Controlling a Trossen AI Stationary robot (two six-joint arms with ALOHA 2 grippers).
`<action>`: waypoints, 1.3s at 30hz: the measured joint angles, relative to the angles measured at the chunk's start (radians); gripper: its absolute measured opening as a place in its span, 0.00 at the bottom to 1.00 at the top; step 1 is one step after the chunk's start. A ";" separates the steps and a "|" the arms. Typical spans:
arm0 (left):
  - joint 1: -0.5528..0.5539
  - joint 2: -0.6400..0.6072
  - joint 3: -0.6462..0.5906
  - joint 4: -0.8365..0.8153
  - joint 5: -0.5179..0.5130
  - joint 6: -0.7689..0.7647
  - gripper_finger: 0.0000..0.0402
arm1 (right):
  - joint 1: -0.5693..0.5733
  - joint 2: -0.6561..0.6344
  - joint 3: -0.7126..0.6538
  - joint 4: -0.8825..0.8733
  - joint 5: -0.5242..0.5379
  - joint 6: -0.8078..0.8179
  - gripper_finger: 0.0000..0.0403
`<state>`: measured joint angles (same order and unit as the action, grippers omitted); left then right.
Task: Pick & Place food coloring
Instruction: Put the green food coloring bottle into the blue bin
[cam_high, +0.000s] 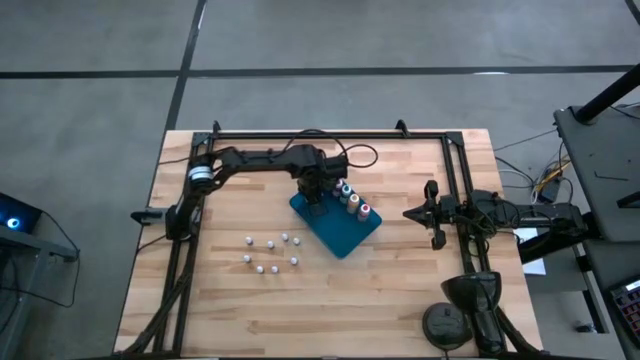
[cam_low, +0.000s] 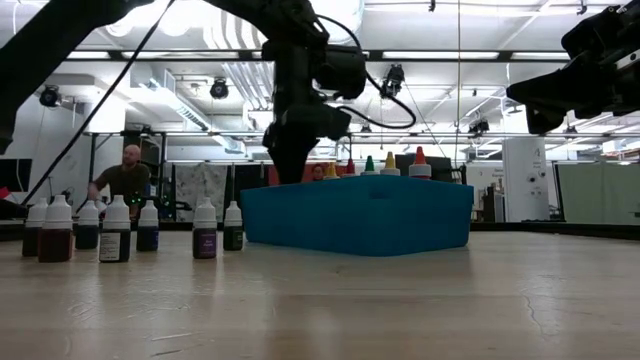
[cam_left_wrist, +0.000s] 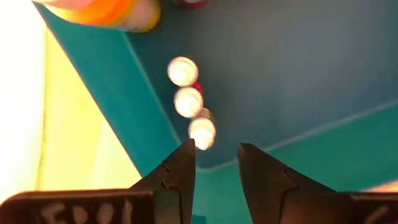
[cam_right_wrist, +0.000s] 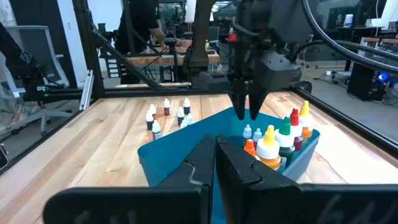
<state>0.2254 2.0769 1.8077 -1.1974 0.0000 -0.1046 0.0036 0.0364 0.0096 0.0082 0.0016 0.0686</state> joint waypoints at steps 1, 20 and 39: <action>-0.005 -0.005 -0.001 -0.001 0.004 -0.001 0.23 | 0.000 0.000 0.000 0.000 0.000 0.000 0.02; -0.142 -0.316 -0.373 0.209 0.044 0.003 0.23 | 0.000 -0.001 0.000 0.000 0.000 0.001 0.02; -0.216 -0.473 -0.690 0.491 0.160 0.049 0.44 | 0.000 0.005 0.000 0.000 0.000 0.000 0.02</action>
<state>0.0097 1.6039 1.1175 -0.7063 0.1603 -0.0554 0.0036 0.0414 0.0097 0.0079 0.0013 0.0689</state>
